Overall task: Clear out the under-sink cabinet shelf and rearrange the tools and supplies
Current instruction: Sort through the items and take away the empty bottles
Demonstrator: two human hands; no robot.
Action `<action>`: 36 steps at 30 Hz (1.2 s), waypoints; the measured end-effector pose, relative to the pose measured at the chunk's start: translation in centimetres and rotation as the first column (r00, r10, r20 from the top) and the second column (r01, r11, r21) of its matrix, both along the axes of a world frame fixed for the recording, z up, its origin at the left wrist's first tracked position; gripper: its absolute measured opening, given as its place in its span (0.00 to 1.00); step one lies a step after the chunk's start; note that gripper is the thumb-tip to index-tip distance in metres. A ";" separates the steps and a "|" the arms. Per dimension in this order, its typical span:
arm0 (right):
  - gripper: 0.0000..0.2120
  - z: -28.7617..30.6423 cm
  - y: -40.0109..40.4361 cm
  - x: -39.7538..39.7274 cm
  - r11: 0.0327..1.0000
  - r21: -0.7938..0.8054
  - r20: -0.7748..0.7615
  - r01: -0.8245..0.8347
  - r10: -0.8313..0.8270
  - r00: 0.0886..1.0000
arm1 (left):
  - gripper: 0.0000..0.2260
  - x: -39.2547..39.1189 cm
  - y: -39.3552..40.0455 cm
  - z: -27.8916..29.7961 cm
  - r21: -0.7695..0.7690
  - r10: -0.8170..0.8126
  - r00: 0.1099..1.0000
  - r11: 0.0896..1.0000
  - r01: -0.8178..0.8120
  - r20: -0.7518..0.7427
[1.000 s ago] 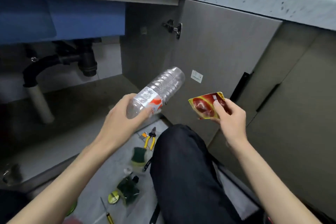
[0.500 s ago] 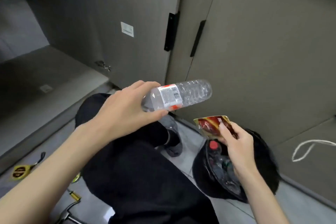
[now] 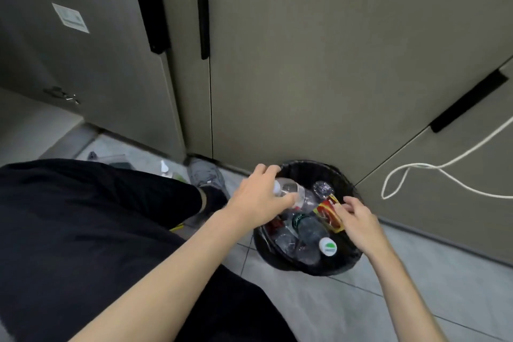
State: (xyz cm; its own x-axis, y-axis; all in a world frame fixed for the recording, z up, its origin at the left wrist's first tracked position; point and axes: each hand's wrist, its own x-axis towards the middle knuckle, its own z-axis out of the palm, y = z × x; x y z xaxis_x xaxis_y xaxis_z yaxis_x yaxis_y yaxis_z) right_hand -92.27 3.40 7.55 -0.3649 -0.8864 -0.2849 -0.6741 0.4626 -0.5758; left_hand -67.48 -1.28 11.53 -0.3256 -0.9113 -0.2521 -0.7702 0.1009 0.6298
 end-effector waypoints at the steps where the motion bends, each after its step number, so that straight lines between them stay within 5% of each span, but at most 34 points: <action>1: 0.21 -0.2 -0.1 0.4 1.000 0.027 0.002 -0.009 0.009 1.000 | 0.29 0.1 -0.1 -0.8 0.037 -0.006 0.999 0.999 0.008 -0.053; 7: 0.13 2.0 -3.2 6.0 0.947 -0.320 0.157 -0.034 0.088 0.984 | 0.21 2.5 0.0 -1.4 -0.039 0.006 0.995 0.999 -0.010 -0.102; 12: 0.09 6.3 -7.6 12.5 0.880 -0.451 0.281 -0.149 0.298 0.912 | 0.12 8.1 -1.0 4.1 -0.268 0.143 0.989 0.955 -0.128 0.036; 18: 0.10 11.1 -13.7 24.6 0.745 -0.489 0.204 -0.453 0.603 0.771 | 0.12 25.9 0.0 12.3 -0.490 0.601 0.797 0.713 -0.502 0.058; 22: 0.10 15.4 -15.9 35.9 0.559 -0.467 0.110 -0.685 0.806 0.582 | 0.09 35.2 2.8 13.8 -0.542 0.771 0.636 0.550 -0.636 0.036; 28: 0.10 20.1 -14.4 52.4 0.291 -0.326 -0.038 -0.900 0.947 0.320 | 0.09 45.5 9.6 8.3 -0.243 0.854 0.481 0.518 -0.820 0.200; 33: 0.12 16.3 -10.6 61.5 0.103 -0.101 -0.141 -0.990 0.983 0.116 | 0.16 48.9 15.6 0.2 -0.043 0.938 0.294 0.307 -0.951 0.185; 36: 0.14 9.1 -9.1 62.9 0.103 0.071 -0.113 -0.992 0.989 0.095 | 0.20 48.1 16.8 -4.1 0.024 0.852 0.384 0.402 -0.915 0.356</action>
